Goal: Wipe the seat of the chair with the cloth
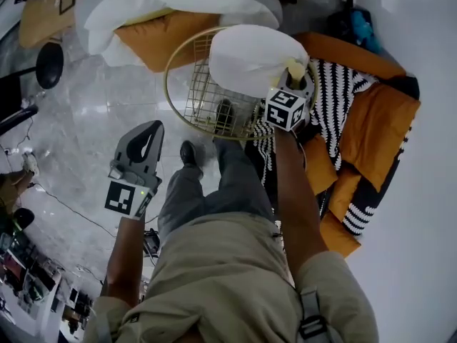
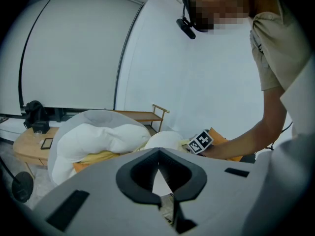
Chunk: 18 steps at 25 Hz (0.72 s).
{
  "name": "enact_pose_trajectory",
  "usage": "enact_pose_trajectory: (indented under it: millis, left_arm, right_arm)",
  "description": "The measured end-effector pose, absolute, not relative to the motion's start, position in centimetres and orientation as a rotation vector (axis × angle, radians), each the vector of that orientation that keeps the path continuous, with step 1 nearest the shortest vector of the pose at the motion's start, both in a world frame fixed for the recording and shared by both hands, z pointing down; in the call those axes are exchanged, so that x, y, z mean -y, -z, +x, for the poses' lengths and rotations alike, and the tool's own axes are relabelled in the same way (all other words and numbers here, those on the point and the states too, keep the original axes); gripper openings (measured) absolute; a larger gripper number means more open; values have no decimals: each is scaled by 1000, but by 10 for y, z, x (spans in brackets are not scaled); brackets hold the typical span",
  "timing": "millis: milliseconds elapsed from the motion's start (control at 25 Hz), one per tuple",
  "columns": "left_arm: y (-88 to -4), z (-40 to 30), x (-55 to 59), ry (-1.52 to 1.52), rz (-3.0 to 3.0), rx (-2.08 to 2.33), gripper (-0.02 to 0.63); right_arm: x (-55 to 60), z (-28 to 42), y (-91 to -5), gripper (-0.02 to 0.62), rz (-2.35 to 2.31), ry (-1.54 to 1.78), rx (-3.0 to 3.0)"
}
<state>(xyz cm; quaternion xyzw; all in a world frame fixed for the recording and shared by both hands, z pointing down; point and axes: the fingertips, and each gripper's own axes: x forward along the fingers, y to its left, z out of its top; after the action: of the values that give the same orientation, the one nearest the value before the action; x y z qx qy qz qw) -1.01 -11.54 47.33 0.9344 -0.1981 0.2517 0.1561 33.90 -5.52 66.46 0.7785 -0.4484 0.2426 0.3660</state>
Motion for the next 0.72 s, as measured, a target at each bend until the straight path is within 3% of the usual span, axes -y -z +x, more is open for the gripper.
enact_pose_trajectory:
  millis: [320, 720]
  left_arm:
    - [-481, 2, 113, -744, 2675, 514, 15]
    - [-487, -31, 128, -689, 2628, 655, 15]
  right_arm:
    - [58, 338, -666, 101, 2014, -622, 1151]
    - [177, 187, -714, 98, 1837, -697, 1435]
